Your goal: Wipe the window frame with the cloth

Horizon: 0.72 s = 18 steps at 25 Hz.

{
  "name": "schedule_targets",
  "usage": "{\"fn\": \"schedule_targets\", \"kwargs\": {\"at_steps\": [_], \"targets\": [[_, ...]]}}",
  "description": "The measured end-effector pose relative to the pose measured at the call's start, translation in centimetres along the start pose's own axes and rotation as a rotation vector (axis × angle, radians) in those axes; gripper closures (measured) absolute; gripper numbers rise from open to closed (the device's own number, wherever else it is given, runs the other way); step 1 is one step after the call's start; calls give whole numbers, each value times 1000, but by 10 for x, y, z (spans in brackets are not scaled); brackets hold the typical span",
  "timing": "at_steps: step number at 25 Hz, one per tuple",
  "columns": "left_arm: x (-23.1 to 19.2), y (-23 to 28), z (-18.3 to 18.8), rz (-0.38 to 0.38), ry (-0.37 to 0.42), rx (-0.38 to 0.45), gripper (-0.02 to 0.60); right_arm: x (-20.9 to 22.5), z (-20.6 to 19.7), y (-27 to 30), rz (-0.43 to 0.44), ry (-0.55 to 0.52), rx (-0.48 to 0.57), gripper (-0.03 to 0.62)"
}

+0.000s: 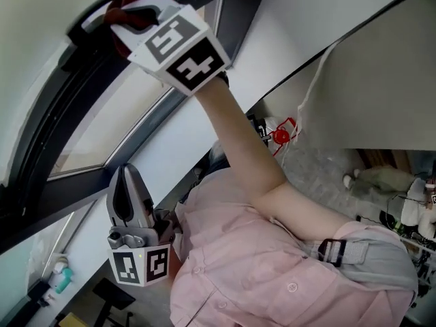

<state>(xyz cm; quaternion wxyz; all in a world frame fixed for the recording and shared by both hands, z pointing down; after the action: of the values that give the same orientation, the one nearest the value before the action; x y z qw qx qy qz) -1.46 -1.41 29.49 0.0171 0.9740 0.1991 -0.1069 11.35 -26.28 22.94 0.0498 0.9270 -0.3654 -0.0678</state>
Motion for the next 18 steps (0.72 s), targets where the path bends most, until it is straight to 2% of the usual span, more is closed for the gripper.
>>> {"fn": "schedule_targets", "kwargs": {"at_steps": [3,7,13,18], "targets": [[-1,3,1,4,0,11,586,8,5,-1,106,-44,-41,525],[-3,6,0,22,-2,18,586,9,7,-1,184,-96,-72,525],[-8,17,2,54,23,49,586,6,7,0,185,-125,-22,525],[-6,30,11,61,49,63,586,4,3,-6,161,-131,-36,525]]}}
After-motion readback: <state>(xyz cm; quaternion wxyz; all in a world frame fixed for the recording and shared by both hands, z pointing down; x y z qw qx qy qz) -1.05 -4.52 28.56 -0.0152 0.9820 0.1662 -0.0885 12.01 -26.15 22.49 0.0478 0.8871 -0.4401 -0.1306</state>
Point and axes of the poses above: the fingertips, and each gripper's own axes: y forward along the fingers, x to its right, z out of its top, the point moved 7 cm from there along -y, backward along the fingers, and after that the axes turned 9 degrees about y, right-handed, at the moved point
